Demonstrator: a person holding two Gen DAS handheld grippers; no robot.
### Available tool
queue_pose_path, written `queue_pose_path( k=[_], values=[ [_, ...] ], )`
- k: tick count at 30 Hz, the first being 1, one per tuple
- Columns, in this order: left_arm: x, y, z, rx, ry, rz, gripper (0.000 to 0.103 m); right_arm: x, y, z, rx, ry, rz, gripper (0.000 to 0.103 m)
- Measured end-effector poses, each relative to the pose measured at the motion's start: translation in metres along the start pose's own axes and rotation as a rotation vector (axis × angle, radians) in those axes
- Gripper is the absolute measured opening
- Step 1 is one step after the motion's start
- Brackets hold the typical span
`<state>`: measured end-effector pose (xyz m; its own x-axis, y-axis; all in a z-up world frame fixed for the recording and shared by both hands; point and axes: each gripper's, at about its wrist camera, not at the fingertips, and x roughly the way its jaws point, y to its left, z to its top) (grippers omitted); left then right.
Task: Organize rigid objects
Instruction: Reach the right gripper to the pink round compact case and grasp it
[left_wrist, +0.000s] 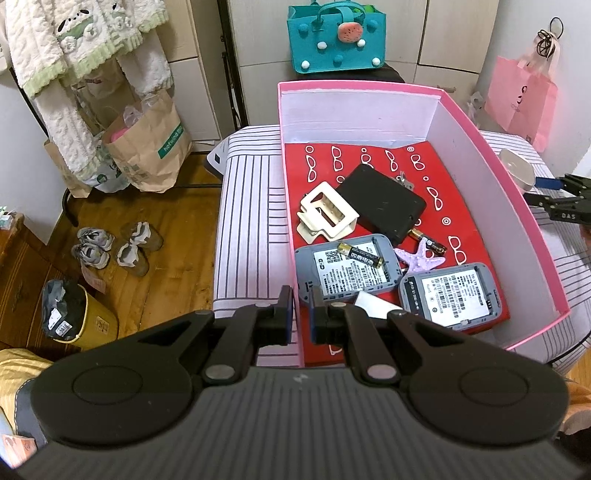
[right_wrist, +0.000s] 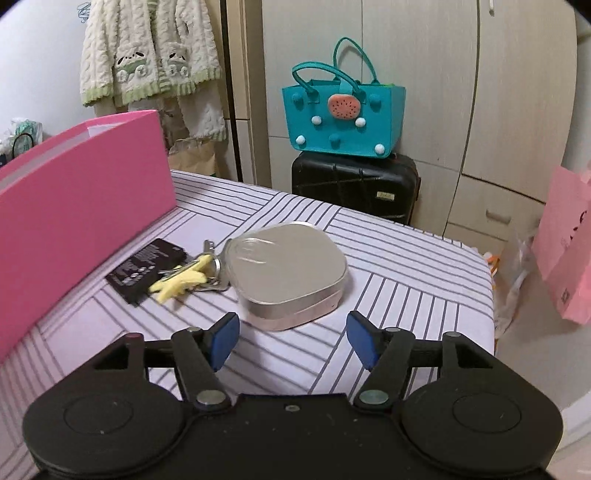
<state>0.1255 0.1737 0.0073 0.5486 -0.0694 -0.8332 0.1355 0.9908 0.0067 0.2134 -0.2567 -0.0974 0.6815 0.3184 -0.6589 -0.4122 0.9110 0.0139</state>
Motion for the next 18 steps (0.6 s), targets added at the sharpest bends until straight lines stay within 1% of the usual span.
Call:
queue_pose_path(
  k=[4, 11, 13, 16, 18],
  values=[
    [0.001, -0.001, 0.000, 0.004, -0.003, 0.009, 0.007, 0.006, -0.001, 0.005, -0.025, -0.003, 0.039, 0.070],
    [0.002, -0.002, -0.001, 0.008, -0.006, 0.005, 0.007, 0.020, -0.001, 0.007, -0.021, -0.039, 0.047, 0.083],
    [0.002, -0.002, -0.001, 0.009, -0.006, 0.006, 0.007, 0.022, 0.000, 0.008, -0.015, -0.039, 0.044, 0.085],
    [0.002, -0.001, -0.001, 0.008, -0.006, 0.005, 0.007, 0.022, 0.004, 0.009, -0.003, -0.036, 0.027, 0.085],
    [0.002, -0.002, -0.001, 0.004, -0.006, 0.002, 0.007, 0.019, 0.007, 0.007, 0.006, -0.042, 0.011, 0.081]
  ],
)
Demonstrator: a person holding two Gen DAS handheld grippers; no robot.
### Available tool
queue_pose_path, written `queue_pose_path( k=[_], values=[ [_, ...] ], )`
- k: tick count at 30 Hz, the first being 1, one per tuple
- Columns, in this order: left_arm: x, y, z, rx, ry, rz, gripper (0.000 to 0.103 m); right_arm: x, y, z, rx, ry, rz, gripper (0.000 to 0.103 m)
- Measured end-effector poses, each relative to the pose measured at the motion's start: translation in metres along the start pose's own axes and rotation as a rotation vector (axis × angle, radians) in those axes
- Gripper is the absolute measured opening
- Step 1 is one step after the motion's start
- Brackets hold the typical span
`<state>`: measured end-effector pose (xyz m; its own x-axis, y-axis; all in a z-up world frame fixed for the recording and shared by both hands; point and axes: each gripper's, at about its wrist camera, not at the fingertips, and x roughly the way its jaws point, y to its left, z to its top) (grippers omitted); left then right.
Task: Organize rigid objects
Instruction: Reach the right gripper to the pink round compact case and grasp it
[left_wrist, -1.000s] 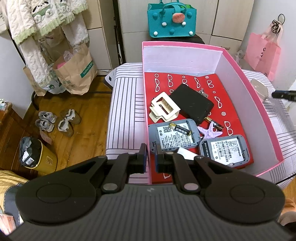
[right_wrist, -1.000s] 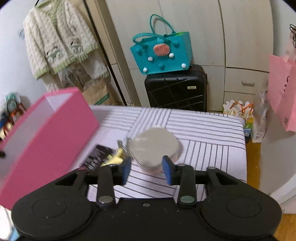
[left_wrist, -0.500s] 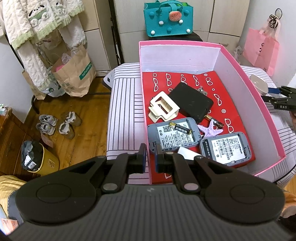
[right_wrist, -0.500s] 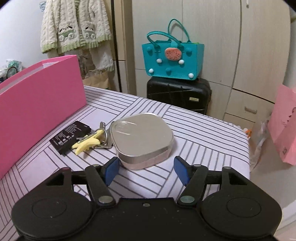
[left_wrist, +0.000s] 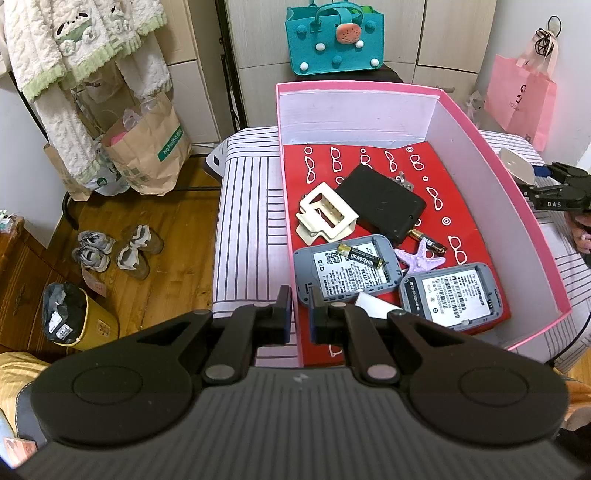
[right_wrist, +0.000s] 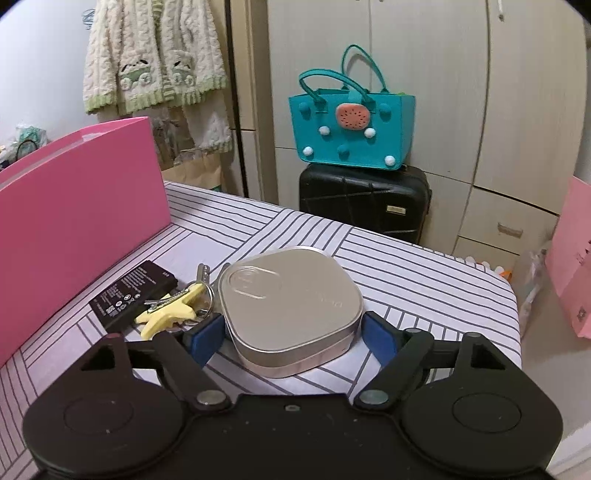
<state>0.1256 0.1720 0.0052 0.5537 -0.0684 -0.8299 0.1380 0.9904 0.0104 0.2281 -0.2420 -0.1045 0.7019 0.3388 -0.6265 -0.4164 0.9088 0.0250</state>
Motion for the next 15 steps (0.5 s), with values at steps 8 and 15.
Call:
queue_pose_path(
  k=[8, 15],
  values=[
    [0.000, -0.001, 0.001, 0.000, -0.001, -0.003, 0.007, -0.027, 0.012, -0.007, 0.105, -0.041, -0.005, 0.080],
    [0.001, -0.001, 0.001, -0.001, -0.007, -0.009, 0.007, -0.049, 0.028, -0.011, 0.068, -0.046, -0.035, 0.080]
  ],
)
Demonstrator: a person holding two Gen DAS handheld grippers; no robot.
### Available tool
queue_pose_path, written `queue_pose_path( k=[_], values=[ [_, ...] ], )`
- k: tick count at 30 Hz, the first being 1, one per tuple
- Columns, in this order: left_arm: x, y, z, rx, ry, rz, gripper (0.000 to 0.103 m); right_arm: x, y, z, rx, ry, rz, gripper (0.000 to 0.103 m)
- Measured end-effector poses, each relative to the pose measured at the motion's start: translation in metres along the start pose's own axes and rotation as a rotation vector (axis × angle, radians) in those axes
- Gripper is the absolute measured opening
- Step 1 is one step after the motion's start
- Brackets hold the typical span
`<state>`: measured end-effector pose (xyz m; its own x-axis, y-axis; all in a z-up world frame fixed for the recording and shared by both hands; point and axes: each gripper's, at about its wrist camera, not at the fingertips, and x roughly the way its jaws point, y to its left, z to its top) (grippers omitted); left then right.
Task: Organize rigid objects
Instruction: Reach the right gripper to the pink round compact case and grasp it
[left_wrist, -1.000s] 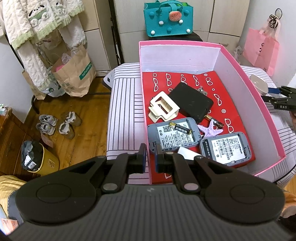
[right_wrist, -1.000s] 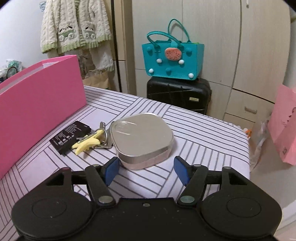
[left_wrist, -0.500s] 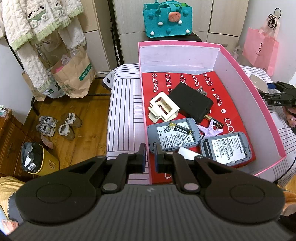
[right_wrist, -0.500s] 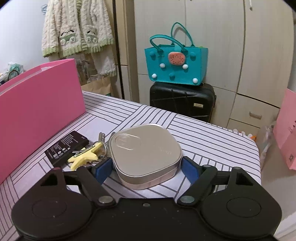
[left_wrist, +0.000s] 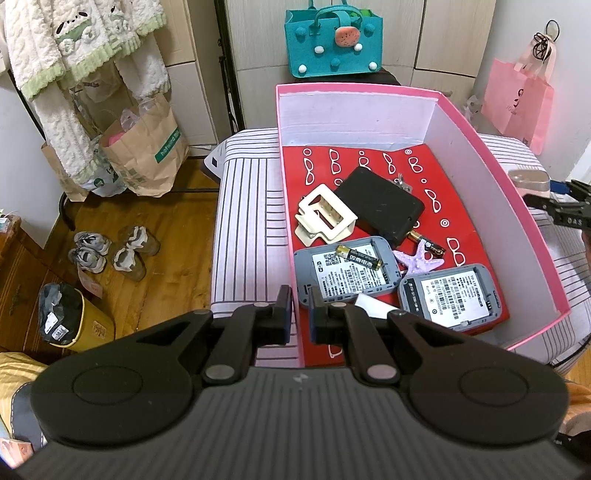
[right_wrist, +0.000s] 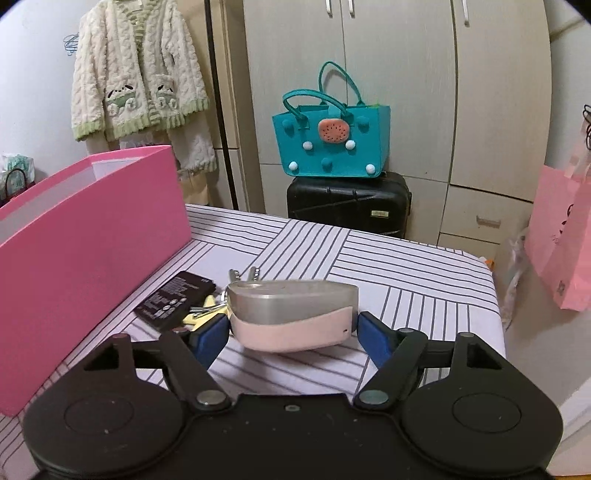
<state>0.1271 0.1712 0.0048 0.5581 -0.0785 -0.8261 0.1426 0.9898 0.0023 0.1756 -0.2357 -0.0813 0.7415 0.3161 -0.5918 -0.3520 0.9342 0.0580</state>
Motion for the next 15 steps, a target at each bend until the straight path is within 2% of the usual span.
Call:
queue_pose_path(
  k=[8, 15],
  values=[
    [0.002, 0.002, 0.000, -0.003, 0.000, -0.009, 0.007, -0.026, 0.010, 0.005, -0.027, -0.006, 0.008, 0.079],
    [0.004, 0.001, 0.000, -0.003, -0.004, -0.012, 0.007, -0.024, 0.011, 0.009, -0.033, -0.006, 0.014, 0.079]
  ],
)
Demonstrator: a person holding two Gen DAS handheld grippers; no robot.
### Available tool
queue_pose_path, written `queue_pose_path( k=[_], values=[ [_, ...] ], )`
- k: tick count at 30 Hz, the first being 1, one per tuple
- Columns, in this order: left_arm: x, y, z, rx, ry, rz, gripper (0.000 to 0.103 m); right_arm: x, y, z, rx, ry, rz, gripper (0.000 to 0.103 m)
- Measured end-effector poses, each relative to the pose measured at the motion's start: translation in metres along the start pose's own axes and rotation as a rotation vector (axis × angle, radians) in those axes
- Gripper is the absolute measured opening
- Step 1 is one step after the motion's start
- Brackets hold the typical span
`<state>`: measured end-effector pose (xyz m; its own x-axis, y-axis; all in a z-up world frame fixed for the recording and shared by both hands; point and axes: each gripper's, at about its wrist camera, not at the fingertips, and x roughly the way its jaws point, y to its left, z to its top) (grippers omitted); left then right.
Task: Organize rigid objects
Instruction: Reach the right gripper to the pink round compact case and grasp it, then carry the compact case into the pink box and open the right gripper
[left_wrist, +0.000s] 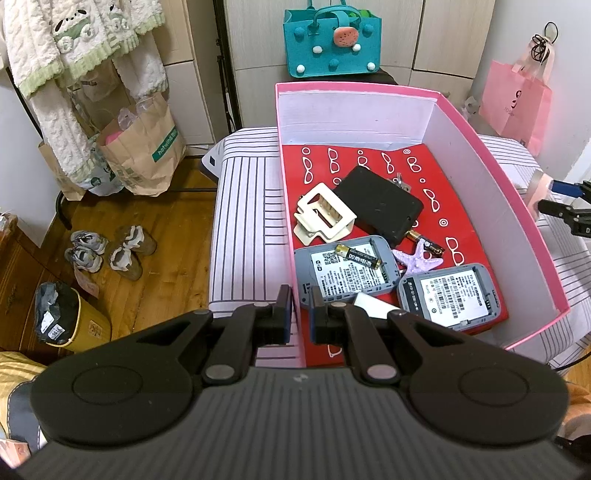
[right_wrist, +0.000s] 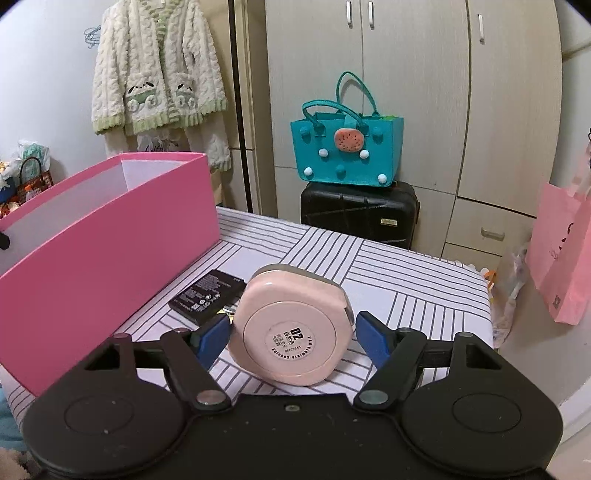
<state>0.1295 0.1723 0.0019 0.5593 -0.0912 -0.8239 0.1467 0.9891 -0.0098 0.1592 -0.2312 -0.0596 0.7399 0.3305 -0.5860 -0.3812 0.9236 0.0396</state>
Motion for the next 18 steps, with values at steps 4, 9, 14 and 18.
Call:
queue_pose_path(
  k=[4, 9, 14, 18],
  values=[
    [0.000, 0.001, -0.001, -0.001, 0.002, -0.001, 0.007, 0.008, -0.005, -0.001, 0.060, -0.024, 0.013, 0.080],
    [0.000, 0.001, -0.001, -0.003, 0.003, -0.004, 0.007, 0.035, -0.011, -0.007, 0.164, 0.032, 0.014, 0.078],
    [0.000, 0.002, -0.003, -0.003, 0.005, -0.005, 0.007, 0.045, -0.004, -0.015, 0.154, 0.031, -0.009, 0.079],
    [0.001, 0.003, -0.003, -0.004, 0.009, -0.010, 0.007, 0.046, -0.002, -0.015, 0.150, 0.013, -0.026, 0.078]
  ],
)
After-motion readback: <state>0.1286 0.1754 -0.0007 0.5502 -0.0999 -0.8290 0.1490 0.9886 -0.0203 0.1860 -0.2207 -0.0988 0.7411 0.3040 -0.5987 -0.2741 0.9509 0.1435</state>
